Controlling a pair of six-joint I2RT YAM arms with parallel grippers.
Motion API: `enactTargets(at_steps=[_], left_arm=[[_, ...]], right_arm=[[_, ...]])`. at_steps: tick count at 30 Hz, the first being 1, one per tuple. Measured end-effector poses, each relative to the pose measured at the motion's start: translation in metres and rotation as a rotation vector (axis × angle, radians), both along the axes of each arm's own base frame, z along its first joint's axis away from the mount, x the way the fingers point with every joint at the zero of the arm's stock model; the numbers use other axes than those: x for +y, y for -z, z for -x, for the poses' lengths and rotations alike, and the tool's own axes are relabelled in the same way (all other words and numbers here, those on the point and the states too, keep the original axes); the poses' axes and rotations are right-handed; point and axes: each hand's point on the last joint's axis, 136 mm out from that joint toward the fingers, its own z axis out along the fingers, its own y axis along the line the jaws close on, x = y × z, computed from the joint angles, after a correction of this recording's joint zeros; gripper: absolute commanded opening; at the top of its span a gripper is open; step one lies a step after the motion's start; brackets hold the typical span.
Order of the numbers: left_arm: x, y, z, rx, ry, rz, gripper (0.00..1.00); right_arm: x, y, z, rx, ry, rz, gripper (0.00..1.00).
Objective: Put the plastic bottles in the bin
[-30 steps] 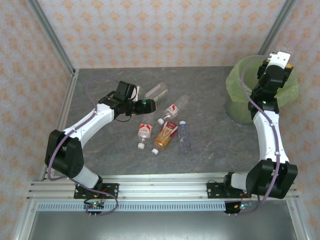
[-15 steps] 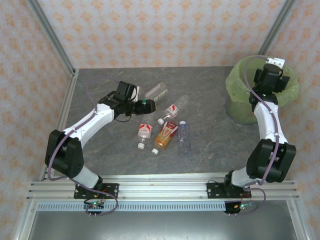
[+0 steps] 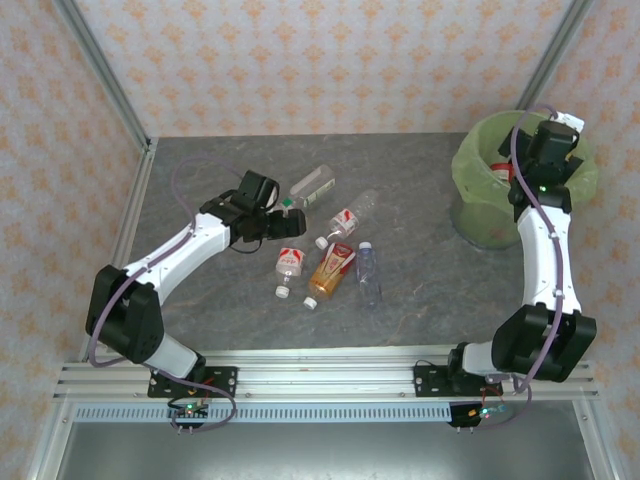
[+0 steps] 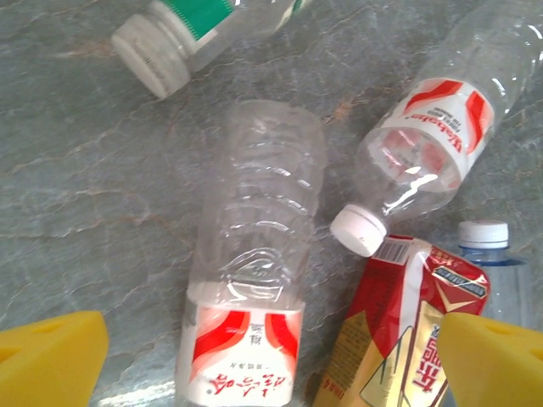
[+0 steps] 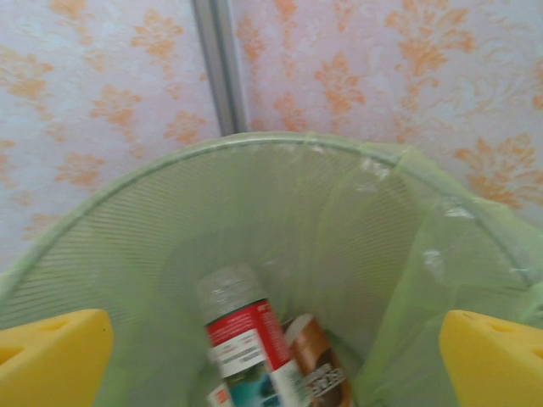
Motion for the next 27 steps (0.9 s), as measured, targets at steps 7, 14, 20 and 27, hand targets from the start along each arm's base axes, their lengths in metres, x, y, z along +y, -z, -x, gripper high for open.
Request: enactTargets(at_steps=[7, 14, 20, 27], left_arm=[[0.005, 0.01, 0.012, 0.024, -0.022, -0.026, 1.0], [-0.001, 0.03, 0.032, 0.068, -0.018, -0.069, 1.0], [0.002, 0.045, 0.045, 0.102, -0.034, -0.092, 1.0], [0.009, 0.051, 0.062, 0.095, -0.039, -0.126, 1.0]], right_arm=[[0.034, -0.009, -0.005, -0.065, -0.145, -0.116, 0.99], [0.077, -0.029, -0.002, -0.138, -0.301, -0.217, 0.99], [0.145, -0.047, 0.001, -0.18, -0.518, -0.266, 0.99], [0.21, -0.037, 0.006, -0.139, -0.696, -0.314, 0.99]])
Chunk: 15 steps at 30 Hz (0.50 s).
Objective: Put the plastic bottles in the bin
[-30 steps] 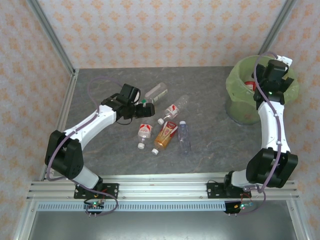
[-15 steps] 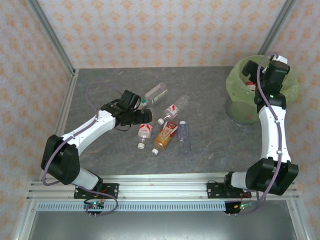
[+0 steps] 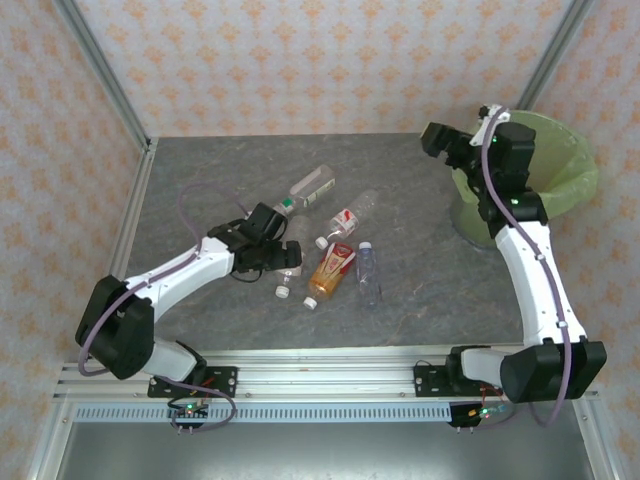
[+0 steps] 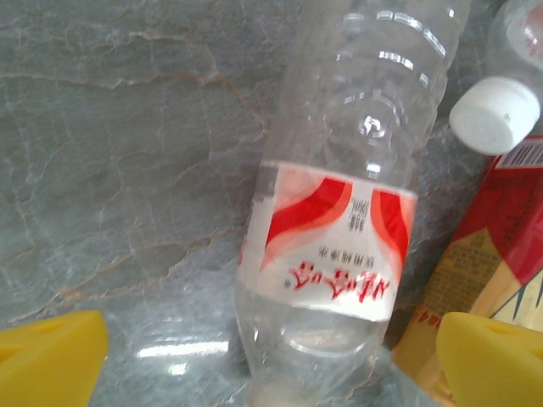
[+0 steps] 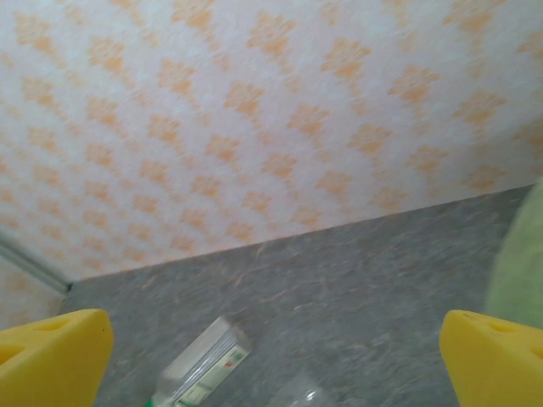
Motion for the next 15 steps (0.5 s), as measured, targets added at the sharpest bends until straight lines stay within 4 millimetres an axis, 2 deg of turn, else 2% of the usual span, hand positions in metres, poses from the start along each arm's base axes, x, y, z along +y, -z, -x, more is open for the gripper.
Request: enactTargets(at_steps=[4, 6, 10, 15], left_arm=[[0.001, 0.004, 0.018, -0.005, 0.024, -0.011, 1.0], [0.004, 0.008, 0.024, -0.001, 0.025, -0.02, 1.0], [0.006, 0.015, 0.027, 0.002, 0.026, -0.022, 1.0], [-0.008, 0.014, 0.024, -0.029, 0.071, -0.01, 1.0]], right_arm=[[0.028, 0.014, 0.006, 0.03, -0.071, -0.006, 0.99], [0.035, 0.023, 0.009, 0.048, -0.084, -0.022, 0.99], [0.04, 0.043, 0.008, 0.09, -0.079, -0.086, 0.99], [0.041, 0.05, 0.008, 0.111, -0.072, -0.128, 0.99]])
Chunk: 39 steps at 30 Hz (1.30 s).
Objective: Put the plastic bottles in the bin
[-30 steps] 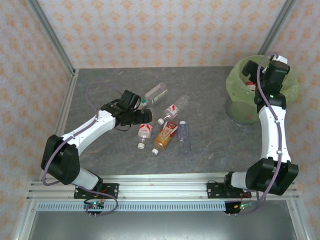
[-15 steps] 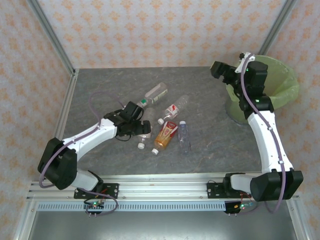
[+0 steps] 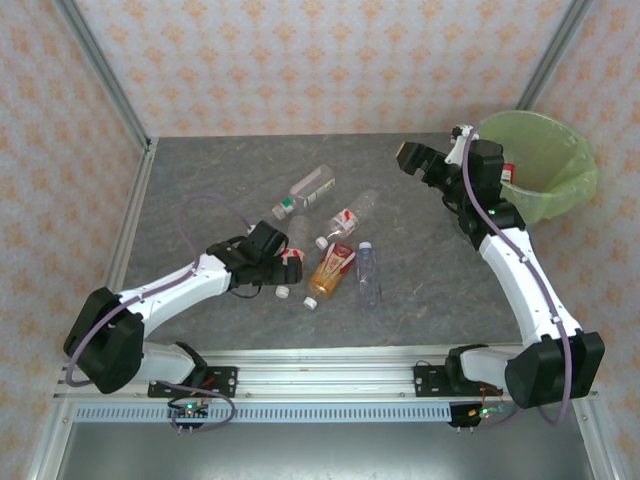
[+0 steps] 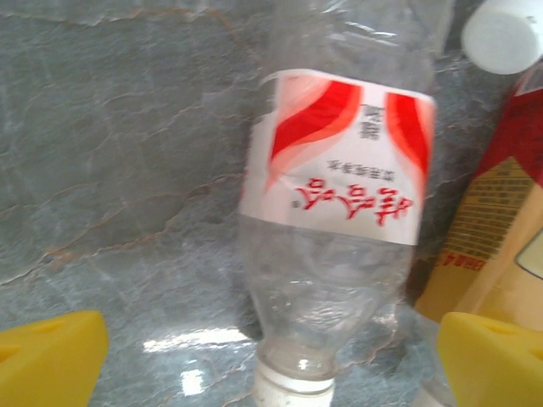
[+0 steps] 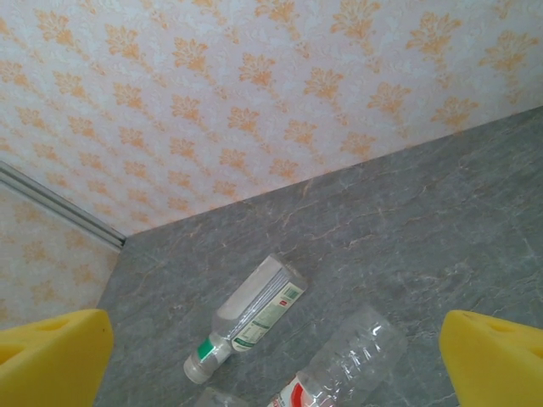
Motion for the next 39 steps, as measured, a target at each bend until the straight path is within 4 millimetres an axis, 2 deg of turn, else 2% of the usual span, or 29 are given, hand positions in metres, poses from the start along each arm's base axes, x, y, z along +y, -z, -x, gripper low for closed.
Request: enactTargets(at_steps=[6, 16, 21, 30, 35, 39], left_arm=[[-0.015, 0.014, -0.002, 0.008, 0.054, -0.075, 1.0], [-0.016, 0.043, -0.014, 0.037, 0.054, -0.166, 1.0], [-0.018, 0.046, -0.02, 0.019, 0.078, -0.183, 0.99], [-0.031, 0.045, -0.042, -0.02, 0.107, -0.203, 0.89], [-0.033, 0.054, -0.045, -0.01, 0.121, -0.216, 0.77], [-0.033, 0.06, -0.044, 0.005, 0.126, -0.227, 0.73]], right_arm=[[0.0, 0.0, 0.0, 0.001, 0.002, -0.005, 0.99], [-0.004, -0.008, 0.015, -0.024, 0.01, -0.002, 0.99], [-0.005, -0.009, 0.017, -0.029, 0.015, 0.003, 0.99], [-0.008, -0.001, 0.018, -0.007, 0.027, 0.015, 0.99], [-0.009, 0.001, 0.018, 0.001, 0.033, 0.021, 0.99], [-0.01, 0.004, 0.018, 0.008, 0.035, 0.023, 0.99]])
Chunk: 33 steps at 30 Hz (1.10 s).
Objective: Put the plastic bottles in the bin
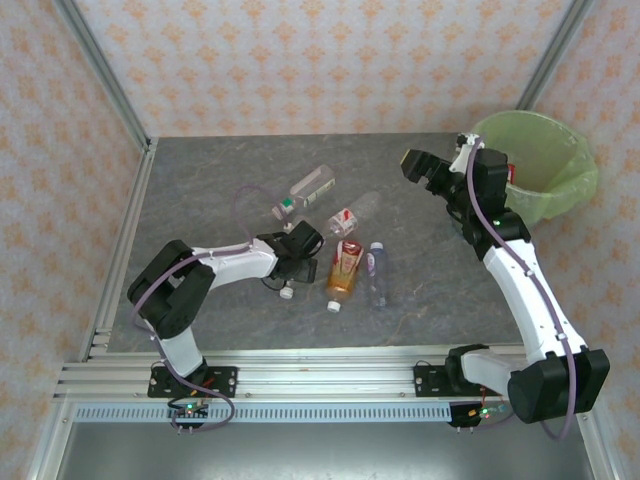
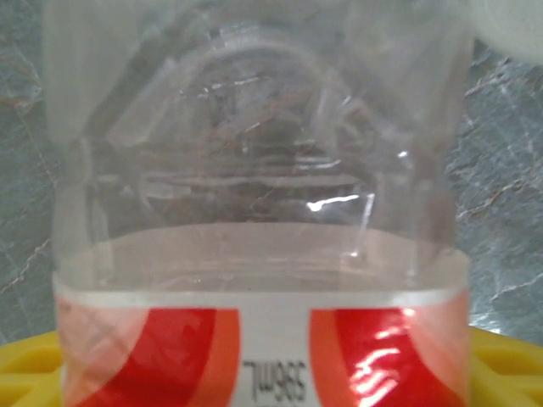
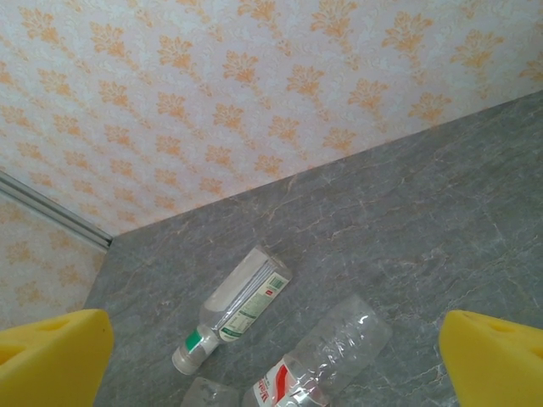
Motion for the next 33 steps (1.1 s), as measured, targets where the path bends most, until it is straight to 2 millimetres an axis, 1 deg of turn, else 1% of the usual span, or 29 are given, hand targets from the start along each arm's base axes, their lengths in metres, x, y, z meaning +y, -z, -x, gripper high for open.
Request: enactTargets(at_steps=[2, 6, 8, 10, 14, 17, 24, 30, 33], left_arm=[[-0.001, 0.0, -0.001, -0.004, -0.001, 0.003, 0.69], [-0.002, -0.001, -0.002, -0.01, -0.001, 0.009, 0.66], [-0.003, -0.001, -0.003, -0.013, -0.001, 0.011, 0.62], [-0.004, -0.002, -0.005, -0.021, -0.001, 0.016, 0.56], [-0.005, -0.006, -0.006, -0.031, 0.005, 0.023, 0.5], [-0.006, -0.01, -0.006, -0.037, 0.01, 0.033, 0.5], [-0.009, -0.028, -0.008, -0.074, 0.023, 0.065, 0.5], [-0.012, -0.052, -0.008, -0.135, 0.034, 0.121, 0.5], [-0.014, -0.066, -0.01, -0.174, 0.046, 0.151, 0.5]], right_arm=[[0.0, 0.001, 0.0, 0.003, 0.002, 0.001, 0.99], [0.0, 0.001, 0.0, 0.004, 0.002, 0.001, 0.99], [0.0, 0.002, 0.0, 0.004, 0.002, 0.001, 0.99], [0.0, 0.002, 0.0, 0.006, 0.002, 0.001, 0.99], [0.0, 0.005, -0.002, 0.014, 0.002, 0.002, 0.99], [0.0, 0.007, -0.003, 0.018, 0.002, 0.003, 0.99], [0.0, 0.01, -0.005, 0.027, 0.002, 0.004, 0.99], [0.002, 0.015, -0.007, 0.044, 0.001, -0.005, 0.99], [0.005, 0.023, -0.009, 0.069, -0.005, -0.023, 0.99]])
